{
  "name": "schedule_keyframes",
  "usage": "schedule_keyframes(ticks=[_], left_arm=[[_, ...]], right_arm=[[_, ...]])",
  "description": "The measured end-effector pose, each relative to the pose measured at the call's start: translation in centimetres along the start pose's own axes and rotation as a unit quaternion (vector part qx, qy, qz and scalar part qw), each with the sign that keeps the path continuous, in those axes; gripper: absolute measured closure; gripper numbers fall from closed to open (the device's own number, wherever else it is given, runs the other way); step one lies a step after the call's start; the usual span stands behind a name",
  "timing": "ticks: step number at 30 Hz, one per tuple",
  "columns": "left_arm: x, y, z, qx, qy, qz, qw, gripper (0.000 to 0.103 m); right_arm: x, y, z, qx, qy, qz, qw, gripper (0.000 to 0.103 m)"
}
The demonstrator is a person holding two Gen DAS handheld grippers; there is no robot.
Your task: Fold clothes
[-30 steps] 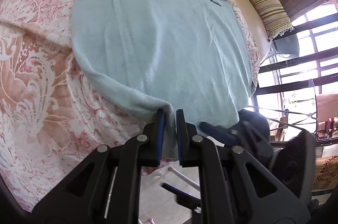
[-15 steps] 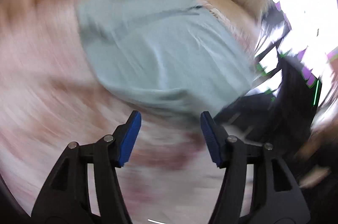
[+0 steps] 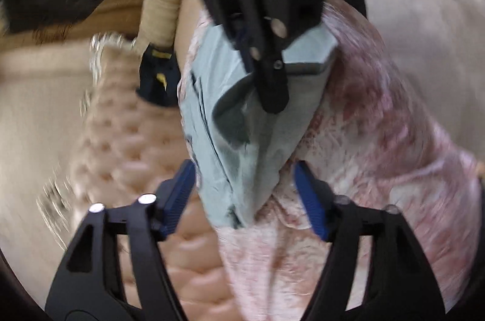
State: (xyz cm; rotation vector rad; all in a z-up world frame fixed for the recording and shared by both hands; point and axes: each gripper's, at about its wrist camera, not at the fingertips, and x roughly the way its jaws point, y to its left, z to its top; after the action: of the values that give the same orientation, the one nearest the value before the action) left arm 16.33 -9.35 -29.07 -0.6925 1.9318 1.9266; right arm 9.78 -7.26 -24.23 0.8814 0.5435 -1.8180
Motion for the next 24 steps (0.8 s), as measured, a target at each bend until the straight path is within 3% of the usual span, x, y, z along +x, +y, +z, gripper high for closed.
schedule_keyframes(ticks=[5,8,9,10,15,17,18,19,24], left_arm=[[0.8,-1.4,0.3,0.07,-0.017,0.003,0.9974,0.023],[1.1,-1.6,1.0,0.079,-0.018,-0.015,0.9966,0.023],[1.2,-1.6,1.2,0.077,-0.016,-0.024,0.9966,0.037],[1.2,-1.5,1.5,0.076,-0.014,-0.033,0.9965,0.096],[1.4,0.6,1.9,0.015,0.006,-0.042,0.999,0.096],[1.3,1.6,1.7,-0.002,0.01,-0.038,0.9992,0.096],[1.2,2.2,1.5,-0.014,0.012,-0.038,0.9991,0.096],[1.1,3.1,1.4,-0.028,0.015,-0.038,0.9988,0.096],[1.0,7.4,0.4,-0.09,0.027,-0.025,0.9953,0.096]], right_arm=[[0.6,1.3,-0.3,-0.033,0.0,0.0,0.999,0.1],[0.7,2.2,-0.4,-0.053,-0.001,0.0,0.999,0.1],[0.8,2.2,-0.4,-0.054,-0.001,0.002,0.999,0.1],[0.8,2.3,-0.4,-0.055,-0.002,0.003,0.998,0.1],[0.1,0.9,-0.9,-0.018,-0.014,0.004,1.0,0.095],[-1.2,-0.8,-1.8,0.018,-0.021,-0.002,1.0,0.074],[-2.0,-1.7,-2.4,0.035,-0.025,-0.008,0.999,0.045],[-2.8,-2.7,-3.0,0.051,-0.029,-0.016,0.998,0.022],[-7.9,-8.6,-6.7,0.088,-0.044,-0.077,0.992,0.019]])
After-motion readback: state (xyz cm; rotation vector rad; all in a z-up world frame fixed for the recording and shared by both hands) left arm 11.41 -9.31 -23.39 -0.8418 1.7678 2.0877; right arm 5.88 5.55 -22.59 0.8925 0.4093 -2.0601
